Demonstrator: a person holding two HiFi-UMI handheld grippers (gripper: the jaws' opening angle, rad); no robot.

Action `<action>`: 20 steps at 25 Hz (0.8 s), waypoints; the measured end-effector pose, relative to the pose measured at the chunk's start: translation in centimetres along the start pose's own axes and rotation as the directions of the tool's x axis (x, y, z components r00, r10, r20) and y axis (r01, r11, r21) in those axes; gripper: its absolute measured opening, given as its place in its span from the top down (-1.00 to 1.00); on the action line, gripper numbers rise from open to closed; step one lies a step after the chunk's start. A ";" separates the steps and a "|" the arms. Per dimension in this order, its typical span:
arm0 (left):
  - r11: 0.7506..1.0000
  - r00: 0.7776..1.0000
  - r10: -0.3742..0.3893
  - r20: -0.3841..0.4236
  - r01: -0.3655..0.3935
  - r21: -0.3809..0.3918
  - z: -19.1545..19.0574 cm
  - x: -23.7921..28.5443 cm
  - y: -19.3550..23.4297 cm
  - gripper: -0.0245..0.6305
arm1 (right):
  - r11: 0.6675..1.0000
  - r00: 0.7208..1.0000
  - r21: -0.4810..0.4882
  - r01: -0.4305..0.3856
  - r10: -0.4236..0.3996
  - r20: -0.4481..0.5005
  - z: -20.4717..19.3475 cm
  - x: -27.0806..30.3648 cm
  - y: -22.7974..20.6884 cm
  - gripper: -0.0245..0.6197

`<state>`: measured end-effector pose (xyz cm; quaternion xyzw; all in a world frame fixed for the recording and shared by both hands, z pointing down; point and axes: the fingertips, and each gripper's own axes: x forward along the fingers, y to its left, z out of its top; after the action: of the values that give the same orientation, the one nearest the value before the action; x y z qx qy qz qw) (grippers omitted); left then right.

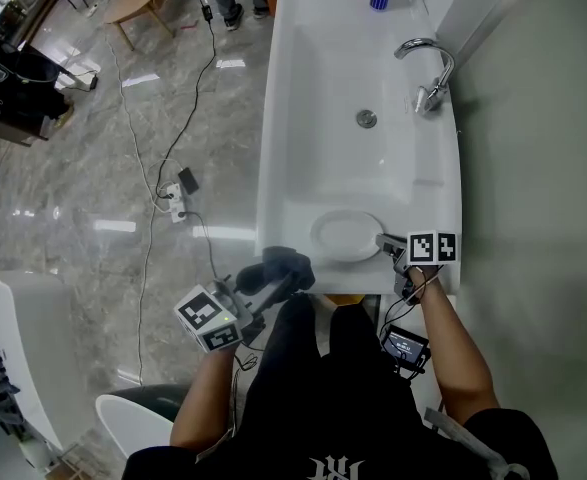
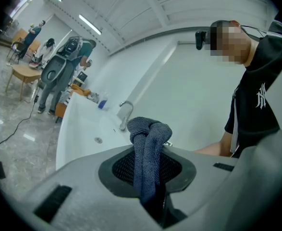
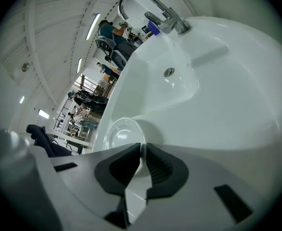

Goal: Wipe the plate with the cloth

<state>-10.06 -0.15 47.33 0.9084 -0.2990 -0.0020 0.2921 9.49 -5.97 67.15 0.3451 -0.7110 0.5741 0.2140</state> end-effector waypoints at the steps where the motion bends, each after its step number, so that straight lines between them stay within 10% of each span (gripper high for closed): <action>1: 1.000 1.000 0.001 0.000 -0.001 0.000 0.0 0.0 0.0 0.73 | 1.000 1.000 -0.018 0.016 -0.016 -0.005 0.0 0.1 -0.1 0.89; 12: 1.000 1.000 -0.006 0.011 0.005 0.005 0.0 0.0 -0.2 0.73 | 0.985 0.991 -0.100 0.137 -0.135 0.027 0.8 -0.3 -1.1 0.78; 20: 0.999 0.999 -0.037 0.034 0.037 0.020 1.6 -0.3 -1.4 0.73 | 0.989 0.934 -0.151 0.003 0.051 0.352 4.0 -10.0 4.4 0.88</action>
<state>-9.85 0.13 45.18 0.9164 -0.2871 -0.0200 0.2782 13.34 -6.89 56.19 0.4172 -0.7831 0.4502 0.1001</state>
